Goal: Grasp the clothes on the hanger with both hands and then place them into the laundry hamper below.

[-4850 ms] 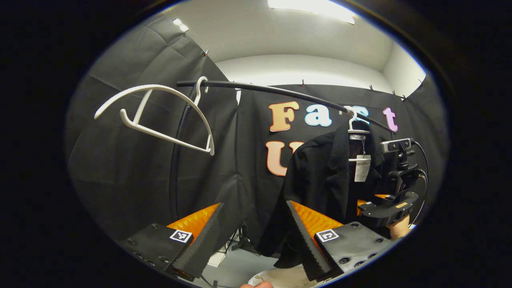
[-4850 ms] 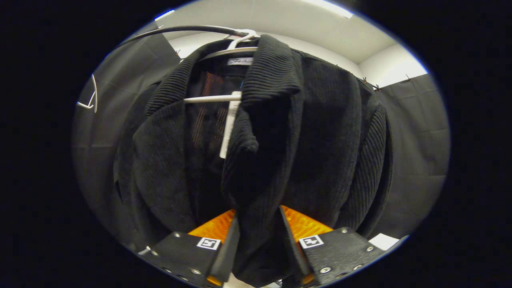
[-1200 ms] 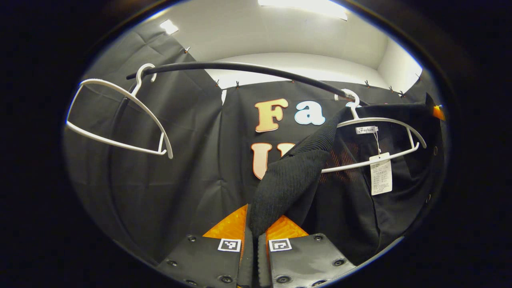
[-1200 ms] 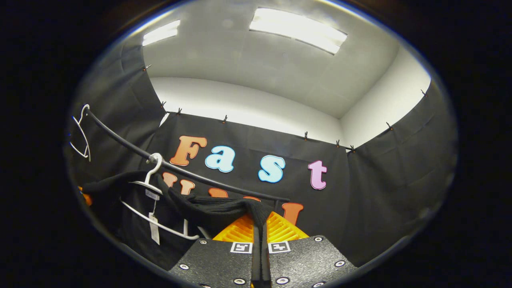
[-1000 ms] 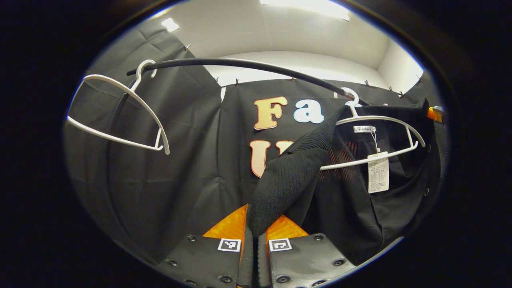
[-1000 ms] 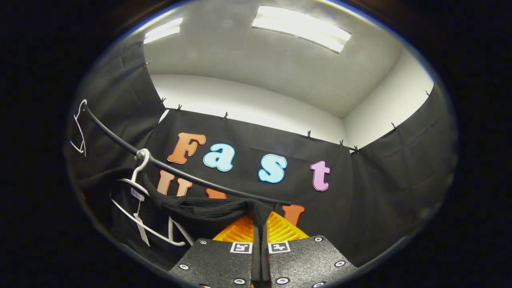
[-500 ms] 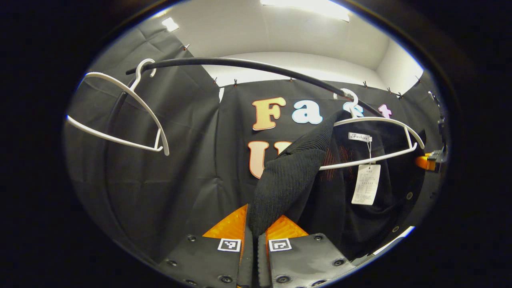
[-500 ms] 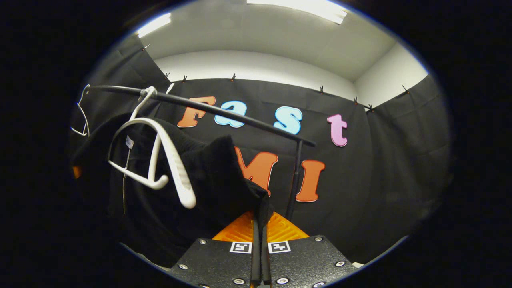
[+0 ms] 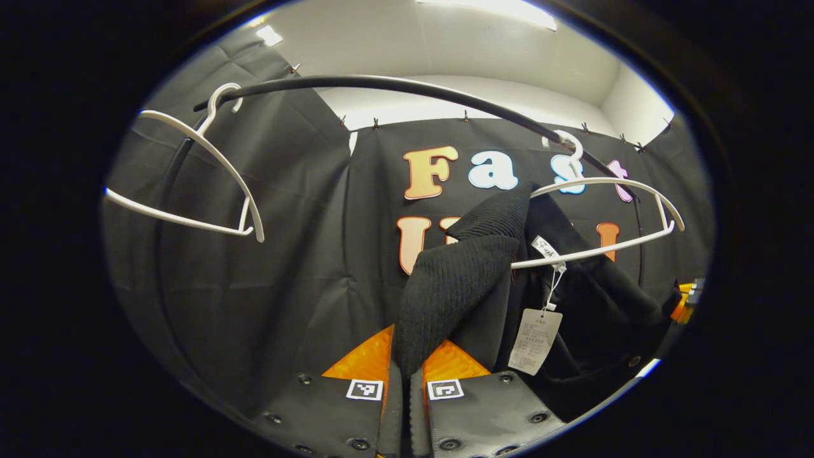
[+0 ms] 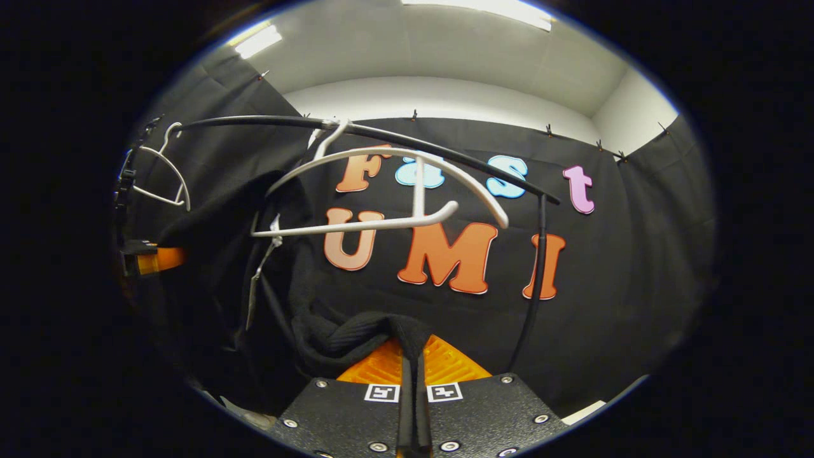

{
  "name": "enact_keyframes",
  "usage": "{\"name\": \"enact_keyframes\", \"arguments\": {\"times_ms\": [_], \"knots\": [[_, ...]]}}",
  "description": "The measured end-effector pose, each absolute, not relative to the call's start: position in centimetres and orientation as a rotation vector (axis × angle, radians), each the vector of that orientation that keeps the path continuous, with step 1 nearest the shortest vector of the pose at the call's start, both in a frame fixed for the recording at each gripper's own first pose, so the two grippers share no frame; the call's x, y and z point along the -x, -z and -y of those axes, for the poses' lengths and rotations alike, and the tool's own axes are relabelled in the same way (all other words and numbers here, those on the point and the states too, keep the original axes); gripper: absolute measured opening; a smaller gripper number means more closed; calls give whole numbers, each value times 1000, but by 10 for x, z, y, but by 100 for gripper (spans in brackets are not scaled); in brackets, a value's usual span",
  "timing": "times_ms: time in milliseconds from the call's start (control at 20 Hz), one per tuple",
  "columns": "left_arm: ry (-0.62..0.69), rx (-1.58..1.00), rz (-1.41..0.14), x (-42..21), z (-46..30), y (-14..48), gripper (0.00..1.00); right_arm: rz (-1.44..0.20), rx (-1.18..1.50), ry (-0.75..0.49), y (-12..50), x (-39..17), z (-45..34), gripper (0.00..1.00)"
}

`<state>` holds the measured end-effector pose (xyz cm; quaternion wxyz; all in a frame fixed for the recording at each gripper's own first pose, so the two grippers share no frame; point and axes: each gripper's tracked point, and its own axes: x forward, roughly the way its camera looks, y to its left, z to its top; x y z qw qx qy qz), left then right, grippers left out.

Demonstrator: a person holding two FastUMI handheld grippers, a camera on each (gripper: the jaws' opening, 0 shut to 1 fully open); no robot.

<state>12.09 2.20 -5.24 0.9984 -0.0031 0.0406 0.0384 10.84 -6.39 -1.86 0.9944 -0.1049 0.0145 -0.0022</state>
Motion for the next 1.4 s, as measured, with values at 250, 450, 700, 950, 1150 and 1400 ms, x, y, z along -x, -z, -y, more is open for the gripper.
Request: {"name": "enact_keyframes", "arguments": {"times_ms": [250, 450, 700, 950, 1150, 1400], "knots": [[-121, 45, -58, -151, -55, 31, 12, -41, 131, -67, 31, -87, 26, 2], [-162, 88, -57, -174, -85, 15, 12, -51, 118, -120, 44, -77, 4, 2], [-192, -2, -50, -178, -111, 14, 12, -36, 114, -172, 42, -68, -17, 2], [-199, -7, -116, -180, -113, 43, 12, -63, 95, -203, 51, -74, -31, 2], [-227, 2, -168, -177, -124, 69, 12, -68, 82, -212, 54, -71, -37, 2], [-224, -10, -192, -160, -130, 80, 12, -94, 72, -225, 63, -66, -41, 2]]}}
